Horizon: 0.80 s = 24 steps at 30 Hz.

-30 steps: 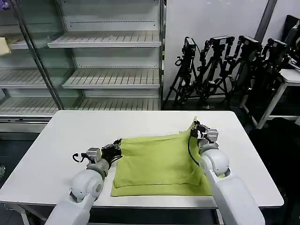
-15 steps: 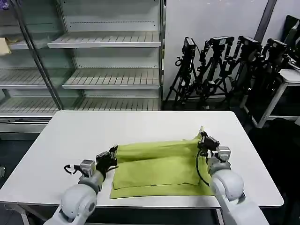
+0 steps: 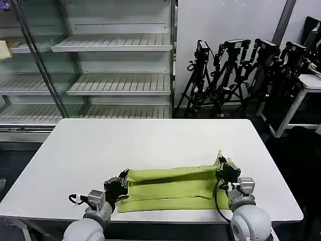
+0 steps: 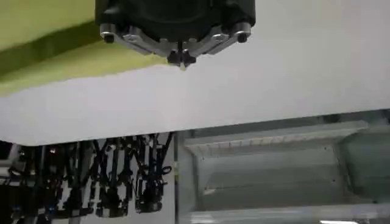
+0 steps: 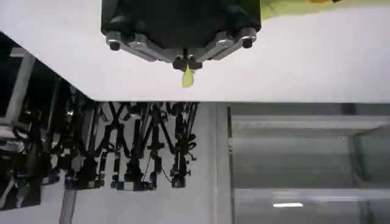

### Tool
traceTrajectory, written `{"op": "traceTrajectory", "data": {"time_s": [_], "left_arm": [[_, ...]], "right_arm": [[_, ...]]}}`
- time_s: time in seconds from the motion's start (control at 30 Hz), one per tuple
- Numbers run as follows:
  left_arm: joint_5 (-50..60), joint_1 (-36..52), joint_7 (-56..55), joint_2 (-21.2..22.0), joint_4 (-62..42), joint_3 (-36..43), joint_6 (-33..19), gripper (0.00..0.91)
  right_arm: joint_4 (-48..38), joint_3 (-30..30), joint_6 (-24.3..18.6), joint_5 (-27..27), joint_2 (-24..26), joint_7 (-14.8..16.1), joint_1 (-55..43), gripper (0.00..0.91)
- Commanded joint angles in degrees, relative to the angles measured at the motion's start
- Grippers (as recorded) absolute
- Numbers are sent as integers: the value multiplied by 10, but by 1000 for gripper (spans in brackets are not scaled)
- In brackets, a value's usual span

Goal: Fold and organize the clothes.

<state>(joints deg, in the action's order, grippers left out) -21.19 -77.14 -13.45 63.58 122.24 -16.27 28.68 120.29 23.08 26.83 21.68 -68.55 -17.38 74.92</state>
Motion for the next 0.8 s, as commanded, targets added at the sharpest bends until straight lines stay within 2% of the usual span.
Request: {"op": "traceTrajectory", "data": {"time_s": [0.03,0.17,0.2,0.23,0.27,0.47,0.8], "left_arm": [[50,-31,3,-2,14,0,-2,40],[49,-34,12,0,20,4,5,40],[49,-35,14,0,22,5,10,40],[49,-36,18,1,24,6,12,282],[50,-36,20,2,25,7,13,907],[48,-34,20,8,25,-2,10,907],[21,-51,-6,28,62,-37,-4,907]], "right_arm": [[18,11,15,-20,-4,-5,47,0],[13,14,35,-18,-4,-13,37,0],[12,14,41,-17,-5,-15,35,30],[11,15,46,-17,-6,-15,32,544],[10,15,46,-17,-7,-15,31,907],[16,19,48,-18,-12,-16,36,907],[83,58,28,-19,-4,-19,86,907]]}}
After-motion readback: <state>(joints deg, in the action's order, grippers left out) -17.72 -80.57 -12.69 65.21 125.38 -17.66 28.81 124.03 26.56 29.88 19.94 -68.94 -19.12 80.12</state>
